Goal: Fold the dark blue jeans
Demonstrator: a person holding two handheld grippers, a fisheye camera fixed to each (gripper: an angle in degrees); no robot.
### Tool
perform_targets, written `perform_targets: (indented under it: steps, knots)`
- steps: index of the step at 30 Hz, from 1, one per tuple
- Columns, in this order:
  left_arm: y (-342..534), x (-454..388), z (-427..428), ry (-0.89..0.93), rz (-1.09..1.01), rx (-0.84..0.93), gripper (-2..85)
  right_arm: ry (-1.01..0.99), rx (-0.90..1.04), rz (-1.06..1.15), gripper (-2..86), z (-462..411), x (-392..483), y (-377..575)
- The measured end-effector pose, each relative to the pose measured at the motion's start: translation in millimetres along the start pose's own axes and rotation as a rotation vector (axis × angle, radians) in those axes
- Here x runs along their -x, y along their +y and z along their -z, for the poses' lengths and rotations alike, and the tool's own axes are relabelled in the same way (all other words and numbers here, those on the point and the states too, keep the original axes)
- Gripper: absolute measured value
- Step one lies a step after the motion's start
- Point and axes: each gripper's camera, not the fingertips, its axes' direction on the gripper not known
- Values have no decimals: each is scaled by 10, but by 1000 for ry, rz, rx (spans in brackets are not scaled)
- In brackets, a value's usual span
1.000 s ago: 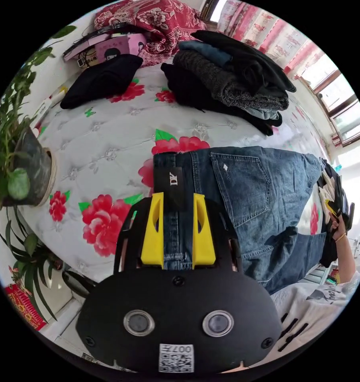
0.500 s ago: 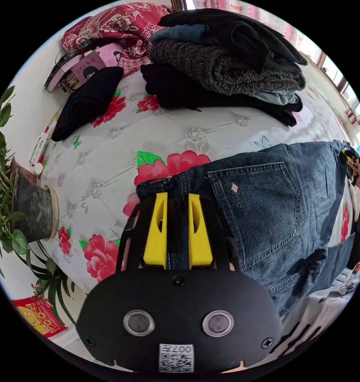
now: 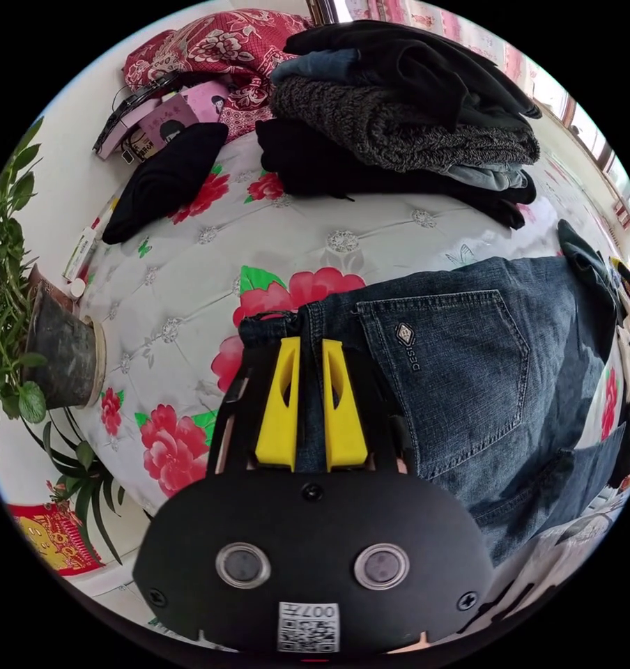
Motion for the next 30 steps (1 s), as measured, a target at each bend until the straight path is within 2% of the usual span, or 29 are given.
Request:
perform_targets:
  steps: [1,3,5,8,11,14,17,18,21,26,30]
  knots:
    - [-3,-8,1,2,2,-2,46,-20,19,-76,88,-30,-240,-8]
    - [-19,-55,5,-4,4,-7,44,-259,70,-307,99,-240,-1080,45]
    - [-36,-89,8,-11,7,-7,40,-422,82,-438,100,-456,-1459,130]
    - [-80,-111,12,-10,0,-8,30,-547,113,-486,71,-799,-1549,142]
    - [-202,-159,2,-65,-25,1,11,-472,222,-498,36,-960,-1463,60]
    - [-384,-45,-40,-116,34,19,-1,-466,-7,-521,17,-219,-1689,53]
    - [-528,226,-84,-44,122,7,-6,-199,-187,-446,9,964,-1987,153]
    - [-580,258,-94,-44,114,5,-7,-70,-210,-416,7,1389,-2103,216]
    - [-625,181,-94,-108,69,6,-7,123,-229,-335,7,2111,-2274,432]
    - [-584,307,-60,-47,125,-17,-5,227,-184,-307,16,2351,-2237,748]
    - [-687,338,-56,-62,25,48,7,277,-90,-388,35,1755,-2276,684]
